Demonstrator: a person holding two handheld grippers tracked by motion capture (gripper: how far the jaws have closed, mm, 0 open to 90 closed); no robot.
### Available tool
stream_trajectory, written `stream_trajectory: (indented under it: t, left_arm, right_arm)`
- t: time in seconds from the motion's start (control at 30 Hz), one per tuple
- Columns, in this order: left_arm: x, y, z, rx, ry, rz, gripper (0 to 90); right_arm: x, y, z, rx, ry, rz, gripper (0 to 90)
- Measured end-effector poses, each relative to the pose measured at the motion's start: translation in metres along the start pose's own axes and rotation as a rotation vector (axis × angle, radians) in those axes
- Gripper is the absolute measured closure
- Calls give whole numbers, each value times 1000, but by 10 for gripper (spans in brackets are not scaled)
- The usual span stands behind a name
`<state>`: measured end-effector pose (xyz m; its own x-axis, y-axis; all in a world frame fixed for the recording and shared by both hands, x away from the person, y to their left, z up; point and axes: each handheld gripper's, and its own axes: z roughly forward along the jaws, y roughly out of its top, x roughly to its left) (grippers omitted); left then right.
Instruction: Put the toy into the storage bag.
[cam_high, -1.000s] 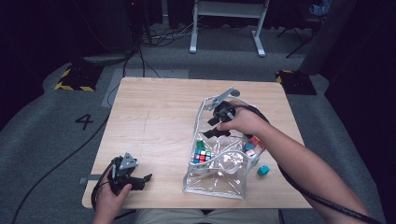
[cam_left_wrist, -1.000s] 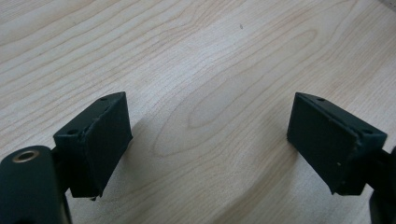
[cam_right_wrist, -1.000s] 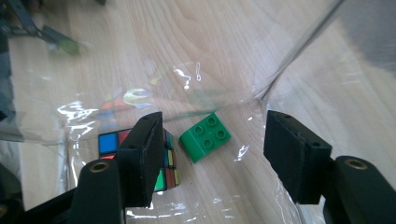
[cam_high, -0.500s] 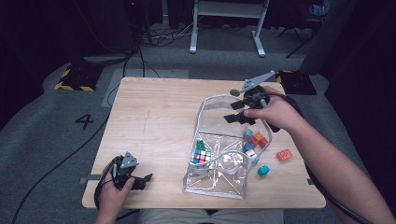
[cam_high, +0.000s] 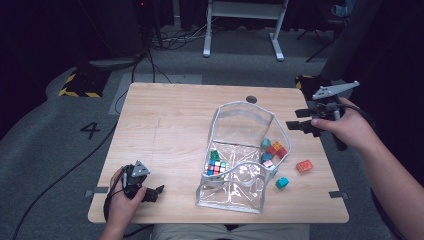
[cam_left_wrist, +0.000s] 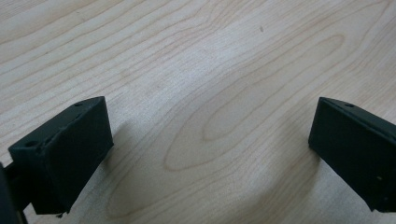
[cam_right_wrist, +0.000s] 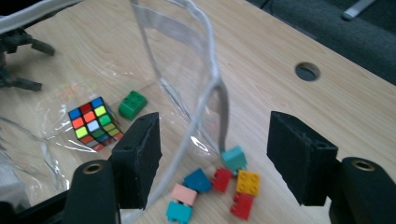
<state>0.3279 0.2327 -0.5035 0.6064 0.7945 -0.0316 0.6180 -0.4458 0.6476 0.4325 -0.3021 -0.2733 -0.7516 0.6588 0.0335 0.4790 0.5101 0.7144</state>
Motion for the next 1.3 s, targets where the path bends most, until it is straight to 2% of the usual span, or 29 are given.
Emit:
stream_trajectory:
  t: [0.17, 0.27, 0.37, 0.47, 0.77, 1.03, 1.3]
  left_arm:
    - [1, 2, 2, -6, 14, -10, 0]
    - [3, 3, 2, 0, 7, -2, 0]
    - [3, 3, 3, -5, 17, -12, 0]
    - [4, 4, 3, -3, 10, -6, 0]
    - [5, 5, 4, -7, 18, -5, 0]
    - [5, 5, 4, -7, 19, -6, 0]
    - [5, 5, 4, -9, 18, -4, 0]
  right_arm:
    - [-14, -25, -14, -5, -42, 51, 338]
    - [-21, -41, -12, 18, -61, 65, 332]
    - [-26, -58, -8, 25, -71, 92, 329]
    - [-30, -78, 3, 47, -98, 110, 326]
    - [-37, -132, 39, 84, -112, 185, 324]
    - [-43, -167, 58, 113, -122, 245, 320]
    - [-42, -188, 75, 150, -130, 252, 315]
